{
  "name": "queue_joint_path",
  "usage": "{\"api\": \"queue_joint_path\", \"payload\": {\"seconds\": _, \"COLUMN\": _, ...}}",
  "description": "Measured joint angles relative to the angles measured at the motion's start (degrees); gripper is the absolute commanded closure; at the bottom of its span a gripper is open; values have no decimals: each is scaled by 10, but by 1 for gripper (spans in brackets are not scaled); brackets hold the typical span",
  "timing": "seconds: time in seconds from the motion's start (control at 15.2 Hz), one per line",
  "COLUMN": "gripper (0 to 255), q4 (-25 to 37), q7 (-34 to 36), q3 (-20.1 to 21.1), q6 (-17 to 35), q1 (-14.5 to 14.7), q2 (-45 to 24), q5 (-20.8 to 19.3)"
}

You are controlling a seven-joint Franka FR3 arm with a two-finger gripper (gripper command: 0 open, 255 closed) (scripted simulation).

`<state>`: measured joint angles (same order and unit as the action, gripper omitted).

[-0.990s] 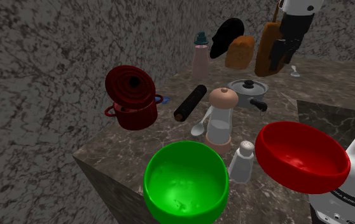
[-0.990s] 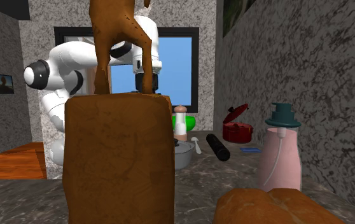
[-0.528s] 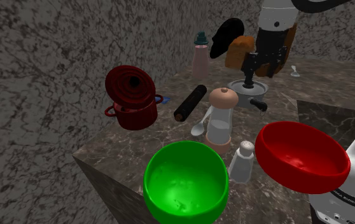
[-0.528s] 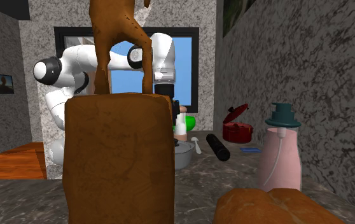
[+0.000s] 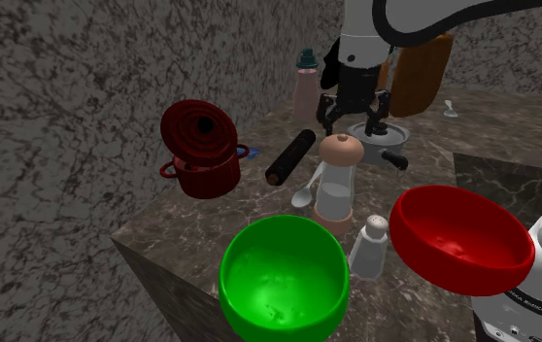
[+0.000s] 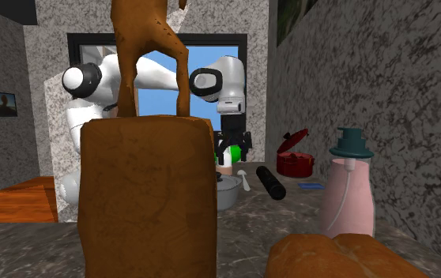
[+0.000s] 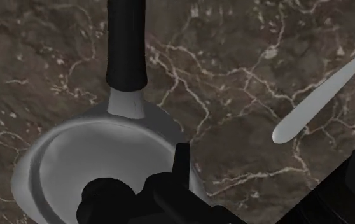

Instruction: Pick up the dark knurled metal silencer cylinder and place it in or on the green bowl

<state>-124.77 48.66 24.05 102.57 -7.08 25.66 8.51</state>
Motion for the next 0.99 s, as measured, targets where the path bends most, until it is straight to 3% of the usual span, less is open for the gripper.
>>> {"api": "queue_joint_path", "payload": {"seconds": 0.33, "gripper": 0, "q4": 71, "q7": 160, "q3": 64, "q6": 35, "q1": -27, "q2": -106, "q5": -20}}
{"api": "queue_joint_path", "payload": {"seconds": 0.66, "gripper": 0, "q4": 161, "q7": 324, "q3": 110, "q6": 56, "q1": -37, "q2": -228, "q5": -76}}
{"api": "queue_joint_path", "payload": {"seconds": 0.99, "gripper": 0, "q4": 151, "q7": 352, "q3": 113, "q6": 88, "q1": -36, "q2": -254, "q5": -91}}
